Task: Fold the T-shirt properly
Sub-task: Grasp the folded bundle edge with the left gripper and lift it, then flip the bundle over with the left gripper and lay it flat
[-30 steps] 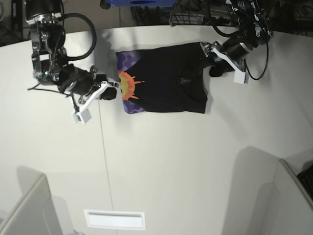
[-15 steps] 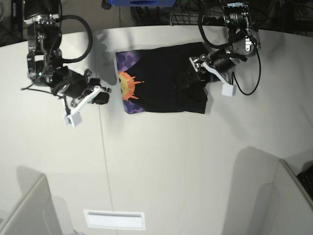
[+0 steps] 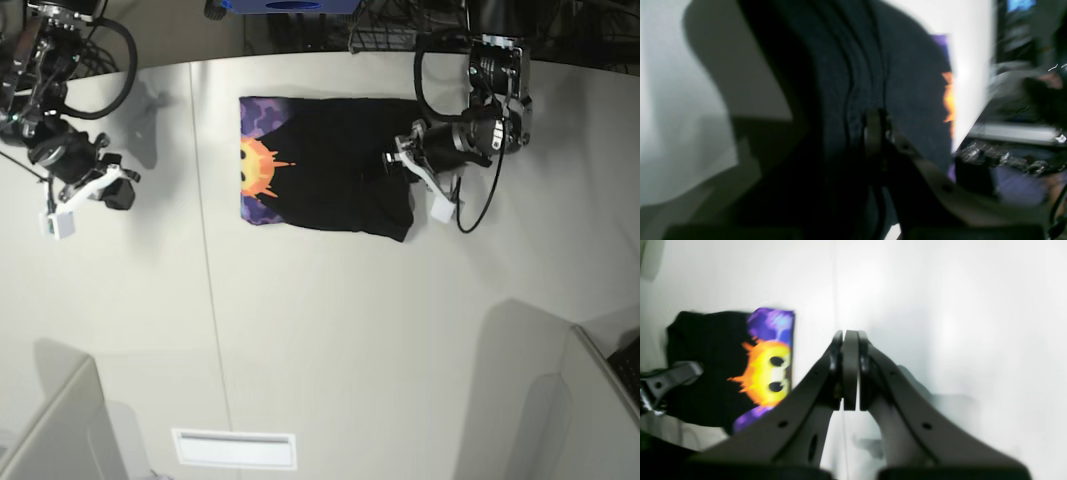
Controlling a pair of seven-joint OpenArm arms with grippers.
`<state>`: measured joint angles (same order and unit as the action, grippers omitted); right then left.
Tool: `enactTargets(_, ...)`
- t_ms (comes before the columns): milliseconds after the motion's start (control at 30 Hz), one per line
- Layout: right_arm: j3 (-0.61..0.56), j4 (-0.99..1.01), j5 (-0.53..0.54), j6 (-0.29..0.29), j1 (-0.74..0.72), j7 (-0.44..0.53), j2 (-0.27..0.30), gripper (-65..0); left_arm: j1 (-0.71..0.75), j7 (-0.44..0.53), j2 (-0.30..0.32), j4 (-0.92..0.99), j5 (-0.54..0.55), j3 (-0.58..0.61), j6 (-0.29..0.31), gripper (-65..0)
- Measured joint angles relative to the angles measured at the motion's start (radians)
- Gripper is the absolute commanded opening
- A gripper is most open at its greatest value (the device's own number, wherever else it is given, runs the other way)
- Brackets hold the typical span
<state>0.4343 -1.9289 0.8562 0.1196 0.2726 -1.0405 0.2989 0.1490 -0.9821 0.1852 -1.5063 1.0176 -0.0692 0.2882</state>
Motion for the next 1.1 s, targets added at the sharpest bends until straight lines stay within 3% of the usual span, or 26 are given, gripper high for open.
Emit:
enactTargets(167, 0.013, 0.000, 0.000, 0.005, 0.013, -0.002, 0.000, -65.0, -0.081, 0.004, 0.105, -0.083, -0.014, 0.148, -0.159, -65.0)
enactTargets(367, 0.013, 0.000, 0.002, 0.005, 0.032, -0.002, 0.000, -65.0, -0.293, 0.009, 0.309, -0.033, -0.007, 0.519, -0.169, -65.0)
enactTargets(500, 0.014, 0.000, 0.000, 0.006, 0.044, -0.002, -0.001, -65.0, -0.454, 0.028, 0.386, -0.044, -0.149, 0.834, -0.158, -65.0)
enactTargets(600, 0.013, 0.000, 0.004, 0.005, 0.046, -0.002, -0.002, -65.0, -0.533, 0.046, 0.388, -0.071, -0.314, 1.011, -0.158, -65.0)
enactTargets(700, 0.014, 0.028, 0.004, 0.006, 0.043, 0.004, -0.002, -65.0, -0.562, 0.074, 0.375, -0.081, -0.462, 1.096, -0.146, -65.0)
enactTargets(867, 0.014, 0.101, 0.004, 0.006, 0.044, 0.009, -0.002, -65.0, -0.606, 0.078, 0.288, -0.034, -0.635, 1.143, -0.150, -65.0)
enactTargets(1033, 0.013, 0.136, 0.001, 0.006, 0.043, 0.008, -0.003, -65.0, -0.605, 0.203, 0.267, -0.010, -0.763, 1.148, -0.158, -65.0)
enactTargets(1100, 0.013, 0.136, 0.002, 0.006, 0.048, 0.010, -0.002, -65.0, -0.597, 0.221, 0.250, -0.001, -0.839, 1.148, -0.112, -65.0)
